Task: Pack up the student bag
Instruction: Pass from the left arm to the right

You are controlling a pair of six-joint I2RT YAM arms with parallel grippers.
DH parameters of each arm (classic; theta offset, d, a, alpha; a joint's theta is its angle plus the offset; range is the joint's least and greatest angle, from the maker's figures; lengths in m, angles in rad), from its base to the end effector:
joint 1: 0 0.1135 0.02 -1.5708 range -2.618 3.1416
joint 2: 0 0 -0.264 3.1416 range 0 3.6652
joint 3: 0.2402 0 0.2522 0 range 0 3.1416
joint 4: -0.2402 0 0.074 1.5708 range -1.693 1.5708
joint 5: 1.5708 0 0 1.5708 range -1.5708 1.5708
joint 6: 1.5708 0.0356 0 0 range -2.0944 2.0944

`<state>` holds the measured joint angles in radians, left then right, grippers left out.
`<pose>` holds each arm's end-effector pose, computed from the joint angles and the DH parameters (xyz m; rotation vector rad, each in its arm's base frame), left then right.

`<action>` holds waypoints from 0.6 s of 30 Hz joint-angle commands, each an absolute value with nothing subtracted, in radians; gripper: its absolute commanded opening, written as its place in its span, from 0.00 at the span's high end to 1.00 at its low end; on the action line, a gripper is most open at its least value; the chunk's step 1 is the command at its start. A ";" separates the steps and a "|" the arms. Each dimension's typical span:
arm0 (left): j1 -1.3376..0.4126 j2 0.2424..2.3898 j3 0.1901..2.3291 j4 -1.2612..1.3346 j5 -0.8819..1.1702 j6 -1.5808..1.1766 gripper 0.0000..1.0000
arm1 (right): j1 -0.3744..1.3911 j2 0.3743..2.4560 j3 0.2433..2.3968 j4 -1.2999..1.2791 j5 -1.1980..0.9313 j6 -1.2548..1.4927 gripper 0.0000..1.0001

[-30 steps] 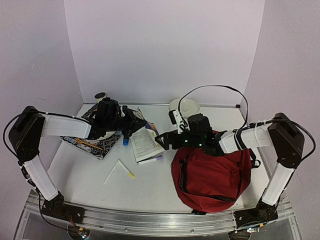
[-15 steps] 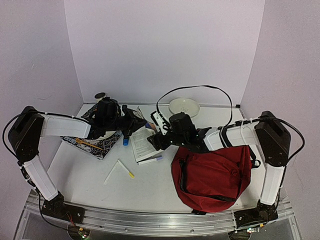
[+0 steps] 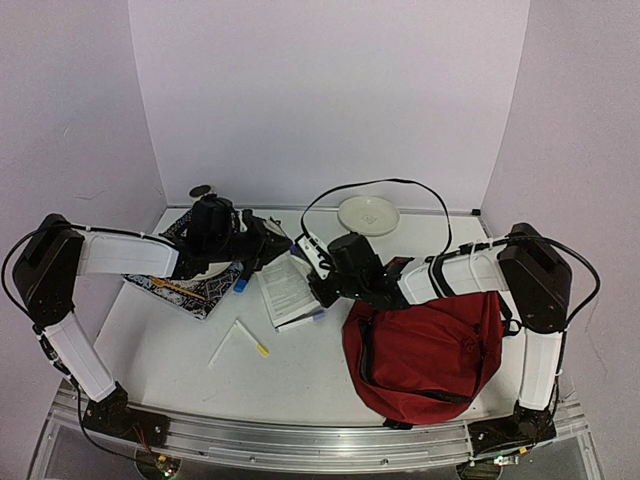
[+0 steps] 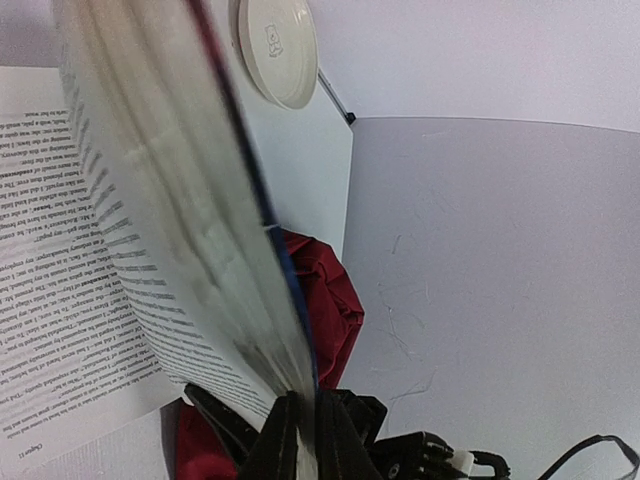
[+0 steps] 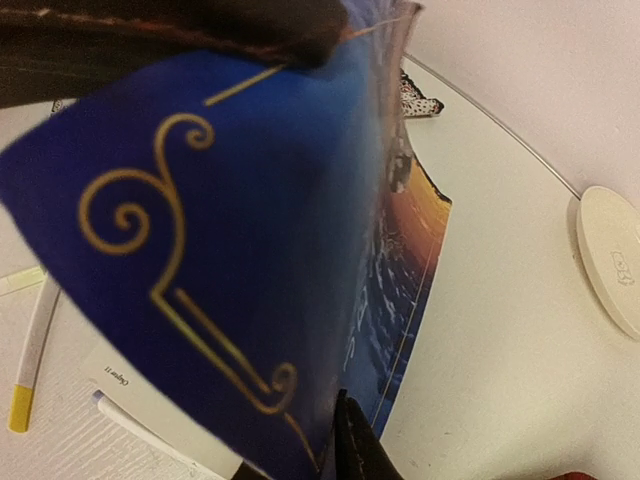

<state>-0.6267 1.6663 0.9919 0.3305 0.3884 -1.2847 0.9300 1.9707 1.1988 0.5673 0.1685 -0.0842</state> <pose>0.2956 -0.2306 0.2341 -0.4314 2.2263 -1.5466 0.2720 0.3547 0.2066 -0.7624 1.6258 0.4604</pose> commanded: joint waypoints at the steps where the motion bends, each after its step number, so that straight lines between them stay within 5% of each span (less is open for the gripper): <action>1: -0.620 1.564 0.976 0.495 0.387 -1.274 0.81 | 0.932 1.883 1.237 0.562 0.190 -0.080 0.99; 10: -0.574 1.463 0.819 0.494 0.349 -1.249 0.40 | 0.925 1.816 1.248 0.561 0.242 0.044 1.00; 18: -0.547 1.415 0.671 0.493 0.312 -1.257 0.28 | 0.907 1.757 1.267 0.561 0.287 0.148 1.00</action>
<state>-0.5555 1.4537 0.7317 0.4664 0.3434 -1.2566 0.9248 1.8724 1.1992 0.4492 0.2147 0.0586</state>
